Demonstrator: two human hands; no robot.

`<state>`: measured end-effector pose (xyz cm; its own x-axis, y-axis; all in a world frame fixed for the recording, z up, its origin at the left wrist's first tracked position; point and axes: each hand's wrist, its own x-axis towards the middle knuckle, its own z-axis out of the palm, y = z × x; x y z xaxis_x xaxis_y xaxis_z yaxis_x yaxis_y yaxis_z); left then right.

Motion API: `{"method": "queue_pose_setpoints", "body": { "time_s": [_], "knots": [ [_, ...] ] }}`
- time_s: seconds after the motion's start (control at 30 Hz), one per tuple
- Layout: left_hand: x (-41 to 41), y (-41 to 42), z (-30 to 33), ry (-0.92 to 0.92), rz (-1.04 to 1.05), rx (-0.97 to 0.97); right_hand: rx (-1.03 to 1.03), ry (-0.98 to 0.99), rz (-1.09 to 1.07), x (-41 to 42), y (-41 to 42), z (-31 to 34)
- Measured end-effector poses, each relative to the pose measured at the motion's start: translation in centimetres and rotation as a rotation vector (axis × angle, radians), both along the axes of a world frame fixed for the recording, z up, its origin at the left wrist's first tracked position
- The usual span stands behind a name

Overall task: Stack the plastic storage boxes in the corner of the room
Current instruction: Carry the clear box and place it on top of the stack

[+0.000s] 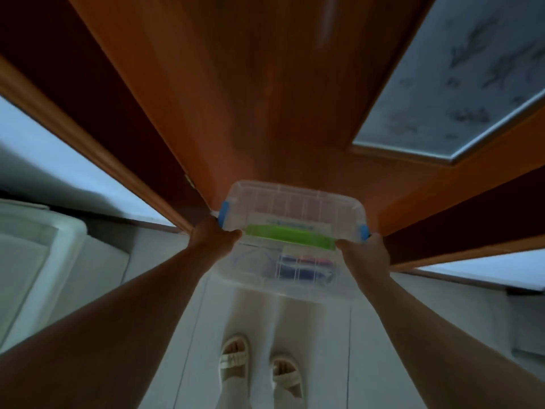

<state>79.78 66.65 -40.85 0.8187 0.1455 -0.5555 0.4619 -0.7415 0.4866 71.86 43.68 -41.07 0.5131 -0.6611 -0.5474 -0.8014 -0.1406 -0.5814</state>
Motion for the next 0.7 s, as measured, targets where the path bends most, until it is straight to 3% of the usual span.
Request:
{"method": "queue_pose_setpoints", "body": {
  "time_s": [0.3,0.7],
  "knots": [
    [-2.0,8.9,9.7,-0.053,0.291,0.040,0.081,-0.180,0.276,4.5,6.8,9.0],
    [-10.6,19.6,20.9,-0.168,0.631,0.007,0.071,-0.208,0.632,5.9,18.2,19.6]
  ]
}}
